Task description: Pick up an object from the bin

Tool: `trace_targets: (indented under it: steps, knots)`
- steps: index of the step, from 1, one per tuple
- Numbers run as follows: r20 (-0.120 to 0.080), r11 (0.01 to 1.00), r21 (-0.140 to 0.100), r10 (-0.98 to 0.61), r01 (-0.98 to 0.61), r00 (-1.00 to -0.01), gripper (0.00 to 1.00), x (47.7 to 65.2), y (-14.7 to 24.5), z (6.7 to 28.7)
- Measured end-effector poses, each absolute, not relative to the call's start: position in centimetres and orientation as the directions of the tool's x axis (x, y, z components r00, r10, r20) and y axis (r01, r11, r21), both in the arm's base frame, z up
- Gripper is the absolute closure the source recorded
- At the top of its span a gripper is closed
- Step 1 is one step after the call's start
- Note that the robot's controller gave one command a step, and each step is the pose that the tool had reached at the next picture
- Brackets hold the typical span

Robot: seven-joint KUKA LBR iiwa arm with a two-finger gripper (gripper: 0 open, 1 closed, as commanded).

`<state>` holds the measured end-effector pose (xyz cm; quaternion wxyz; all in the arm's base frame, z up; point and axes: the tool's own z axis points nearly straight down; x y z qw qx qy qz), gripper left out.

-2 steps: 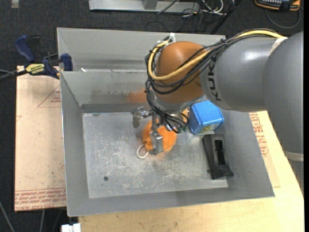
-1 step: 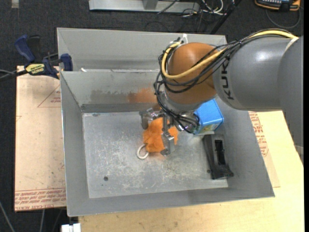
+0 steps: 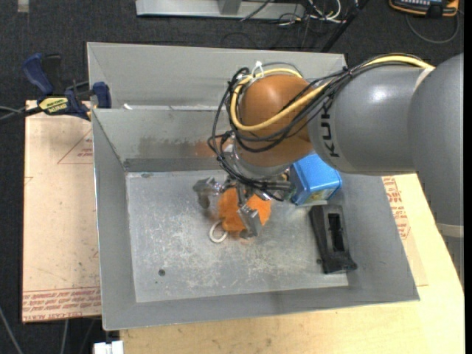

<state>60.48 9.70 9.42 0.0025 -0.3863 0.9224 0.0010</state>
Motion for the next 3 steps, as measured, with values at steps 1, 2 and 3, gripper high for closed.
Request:
trace_targets:
  steps: [1, 2, 3]
  knots:
    - [-0.006, 0.911, 0.001, -0.412, -0.412, -0.911, 1.00, 59.66, 4.27, 7.26]
    - [-0.007, 0.915, 0.001, -0.403, -0.403, -0.915, 1.00, 59.59, 3.69, 7.10]
    - [-0.001, 0.914, 0.002, -0.405, -0.405, -0.914, 1.00, 59.44, 3.77, 7.60]
